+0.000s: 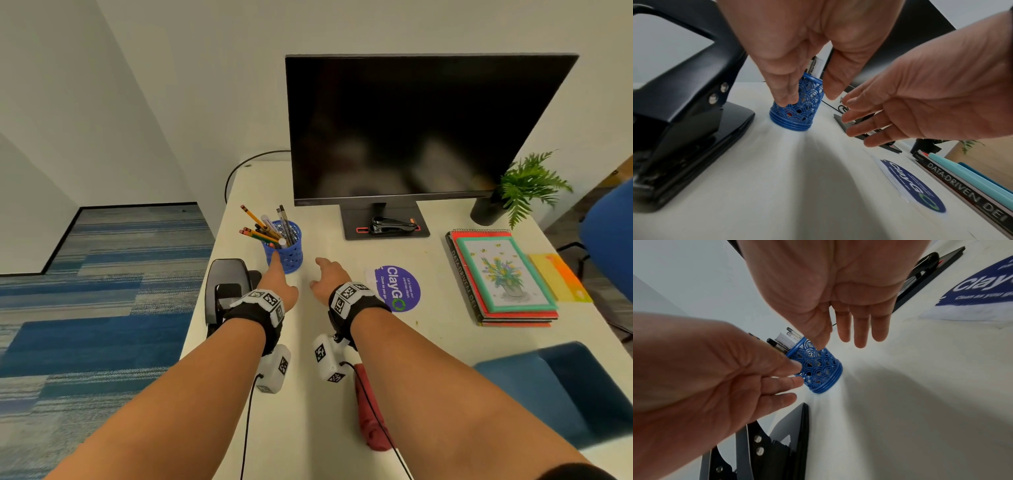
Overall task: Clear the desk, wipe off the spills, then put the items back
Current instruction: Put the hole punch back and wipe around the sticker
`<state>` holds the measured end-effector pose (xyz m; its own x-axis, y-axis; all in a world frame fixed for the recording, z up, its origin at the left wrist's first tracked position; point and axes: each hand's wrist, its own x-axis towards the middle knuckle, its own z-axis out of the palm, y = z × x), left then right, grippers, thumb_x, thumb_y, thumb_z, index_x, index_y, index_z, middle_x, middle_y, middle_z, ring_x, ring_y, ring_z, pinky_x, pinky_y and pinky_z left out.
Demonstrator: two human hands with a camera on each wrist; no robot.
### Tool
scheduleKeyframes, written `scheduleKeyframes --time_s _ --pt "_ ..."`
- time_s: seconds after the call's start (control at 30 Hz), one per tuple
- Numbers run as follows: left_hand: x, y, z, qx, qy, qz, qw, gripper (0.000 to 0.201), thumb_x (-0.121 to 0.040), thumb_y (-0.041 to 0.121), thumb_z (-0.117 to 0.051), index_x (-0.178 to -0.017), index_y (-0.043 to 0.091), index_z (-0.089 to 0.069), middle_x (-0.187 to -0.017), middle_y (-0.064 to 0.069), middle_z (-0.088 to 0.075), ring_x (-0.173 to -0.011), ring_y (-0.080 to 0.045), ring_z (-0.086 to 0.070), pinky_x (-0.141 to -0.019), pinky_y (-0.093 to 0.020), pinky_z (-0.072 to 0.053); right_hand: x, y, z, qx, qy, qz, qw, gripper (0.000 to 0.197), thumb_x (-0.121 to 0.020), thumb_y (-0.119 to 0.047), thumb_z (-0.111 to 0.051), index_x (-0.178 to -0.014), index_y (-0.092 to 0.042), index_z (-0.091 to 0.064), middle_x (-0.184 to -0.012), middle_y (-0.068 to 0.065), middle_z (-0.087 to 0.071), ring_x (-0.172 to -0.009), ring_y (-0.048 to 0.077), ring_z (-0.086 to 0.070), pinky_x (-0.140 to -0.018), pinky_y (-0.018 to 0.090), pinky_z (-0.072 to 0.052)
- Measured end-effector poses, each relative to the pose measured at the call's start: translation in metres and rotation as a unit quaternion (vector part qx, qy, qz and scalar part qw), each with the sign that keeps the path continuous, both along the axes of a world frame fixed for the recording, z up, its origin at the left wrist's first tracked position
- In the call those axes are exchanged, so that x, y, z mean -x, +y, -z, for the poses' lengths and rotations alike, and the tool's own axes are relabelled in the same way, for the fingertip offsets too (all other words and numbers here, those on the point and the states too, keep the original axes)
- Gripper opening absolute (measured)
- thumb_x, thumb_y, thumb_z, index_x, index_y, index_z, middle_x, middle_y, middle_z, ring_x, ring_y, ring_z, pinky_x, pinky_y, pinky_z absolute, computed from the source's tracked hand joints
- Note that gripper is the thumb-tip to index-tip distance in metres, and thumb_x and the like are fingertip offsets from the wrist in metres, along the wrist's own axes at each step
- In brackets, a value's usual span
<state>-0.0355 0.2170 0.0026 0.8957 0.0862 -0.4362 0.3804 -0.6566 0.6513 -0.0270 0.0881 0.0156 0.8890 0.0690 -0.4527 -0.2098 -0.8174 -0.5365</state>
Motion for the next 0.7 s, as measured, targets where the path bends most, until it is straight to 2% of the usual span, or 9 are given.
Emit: scheduleKeyframes --time_s 0.07,0.27,0.4,0.53,0.6,0.7 --pt "0.005 -0.003 0.0 -0.007 0.014 0.012 1.0 0.09 -0.089 0.009 -0.054 -0.153 0.025 0.006 -0.155 -0.009 -0.027 -0.138 -0.029 -0.039 -0.107 -0.039 -0.04 0.01 -0.006 0.0 0.009 -0.003 0.007 1.0 0.062 -0.095 -0.021 -0.052 -0.15 -0.015 -0.025 -0.147 0.015 -0.036 -0.131 0.031 -0.044 -0.103 0.036 -0.039" --pt "0.017 -0.012 0.002 -0.009 0.025 0.053 0.998 0.087 -0.09 0.012 -0.055 -0.153 0.024 0.004 -0.157 -0.01 -0.023 -0.142 -0.028 -0.031 -0.112 -0.043 -0.036 0.033 -0.021 0.002 0.02 -0.006 0.034 0.999 0.062 -0.095 -0.022 -0.051 -0.15 -0.016 -0.024 -0.148 0.014 -0.034 -0.133 0.03 -0.042 -0.106 0.035 -0.037" --pt "0.03 -0.027 0.001 -0.008 0.009 0.083 0.996 0.085 -0.09 0.01 -0.055 -0.154 0.019 0.0 -0.159 -0.006 -0.018 -0.144 -0.026 -0.028 -0.116 -0.04 -0.03 0.049 -0.037 0.003 0.039 0.0 0.049 0.998 0.06 -0.096 -0.022 -0.05 -0.15 -0.018 -0.025 -0.147 0.012 -0.036 -0.133 0.029 -0.042 -0.107 0.037 -0.038" --pt "0.043 -0.042 0.0 -0.003 0.007 0.087 0.996 0.082 -0.09 0.009 -0.055 -0.154 0.021 -0.004 -0.158 -0.005 -0.022 -0.142 -0.026 -0.031 -0.115 -0.038 -0.032 0.063 -0.056 0.005 0.054 0.002 0.053 0.997 0.058 -0.096 -0.023 -0.049 -0.149 -0.02 -0.026 -0.147 0.01 -0.036 -0.134 0.029 -0.041 -0.107 0.039 -0.039" --pt "0.051 -0.052 -0.001 -0.01 0.001 0.092 0.996 0.08 -0.09 0.009 -0.055 -0.154 0.02 -0.007 -0.158 -0.005 -0.021 -0.143 -0.025 -0.029 -0.116 -0.037 -0.03 0.072 -0.067 0.005 0.065 0.002 0.051 0.997 0.057 -0.096 -0.021 -0.049 -0.149 -0.018 -0.027 -0.146 0.012 -0.036 -0.132 0.029 -0.042 -0.105 0.038 -0.041" --pt "0.068 -0.071 0.0 -0.041 -0.008 0.109 0.993 0.075 -0.091 0.011 -0.054 -0.153 0.018 -0.014 -0.157 -0.006 -0.025 -0.142 -0.024 -0.03 -0.116 -0.034 -0.028 0.087 -0.09 0.008 0.088 0.001 0.051 0.995 0.047 -0.094 -0.015 -0.05 -0.14 -0.011 -0.039 -0.138 0.015 -0.041 -0.121 0.031 -0.051 -0.096 0.036 -0.045"
